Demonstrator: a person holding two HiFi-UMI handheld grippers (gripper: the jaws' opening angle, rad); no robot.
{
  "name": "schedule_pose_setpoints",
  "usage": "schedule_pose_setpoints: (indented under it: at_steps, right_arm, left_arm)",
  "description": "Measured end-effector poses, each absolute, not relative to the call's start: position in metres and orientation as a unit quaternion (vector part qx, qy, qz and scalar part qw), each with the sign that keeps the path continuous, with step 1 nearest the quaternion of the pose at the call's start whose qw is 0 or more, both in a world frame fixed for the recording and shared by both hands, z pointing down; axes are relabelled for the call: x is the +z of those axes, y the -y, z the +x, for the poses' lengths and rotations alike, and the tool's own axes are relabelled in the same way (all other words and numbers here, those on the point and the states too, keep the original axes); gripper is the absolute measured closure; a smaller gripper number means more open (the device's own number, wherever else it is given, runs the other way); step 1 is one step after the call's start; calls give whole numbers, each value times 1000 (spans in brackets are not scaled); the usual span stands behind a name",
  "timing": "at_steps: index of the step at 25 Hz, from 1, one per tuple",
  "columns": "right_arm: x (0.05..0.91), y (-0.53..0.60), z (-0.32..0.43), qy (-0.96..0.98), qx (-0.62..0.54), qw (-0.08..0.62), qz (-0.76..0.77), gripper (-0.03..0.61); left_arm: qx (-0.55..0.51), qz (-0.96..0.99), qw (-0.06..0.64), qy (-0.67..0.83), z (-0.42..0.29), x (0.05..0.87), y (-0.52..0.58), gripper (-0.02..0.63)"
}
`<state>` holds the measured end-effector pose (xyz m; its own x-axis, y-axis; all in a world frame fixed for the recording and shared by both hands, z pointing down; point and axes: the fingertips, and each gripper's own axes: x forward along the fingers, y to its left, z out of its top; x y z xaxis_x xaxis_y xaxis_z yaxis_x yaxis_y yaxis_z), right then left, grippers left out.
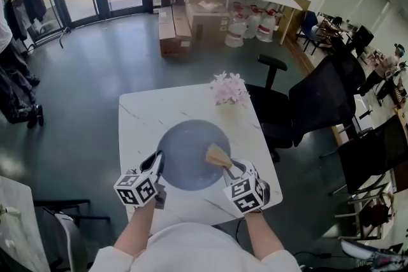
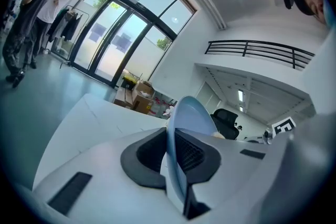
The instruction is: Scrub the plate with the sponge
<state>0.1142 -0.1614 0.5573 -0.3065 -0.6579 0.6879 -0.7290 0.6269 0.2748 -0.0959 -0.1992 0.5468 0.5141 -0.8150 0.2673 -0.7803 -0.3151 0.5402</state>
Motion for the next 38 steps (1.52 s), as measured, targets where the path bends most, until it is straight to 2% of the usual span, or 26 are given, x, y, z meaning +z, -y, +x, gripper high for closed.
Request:
schedule_pose_setpoints:
  at_steps: [16, 20, 29, 38]
  right_arm:
    - [593, 98, 19, 861, 53, 408, 298, 459]
    - [585, 98, 21, 866, 49, 388, 312, 459]
    - [551, 104, 43, 876, 51, 296, 377, 459]
    - [534, 107, 83, 856, 79, 261, 439, 459]
  left_arm:
    - [-32, 810, 323, 488, -93, 547, 212, 569]
    - [-38, 801, 342, 489, -99, 557, 210, 571]
    - [-31, 782, 371, 500, -105, 584, 217, 571]
    - [0, 755, 413, 509, -106, 630, 224, 571]
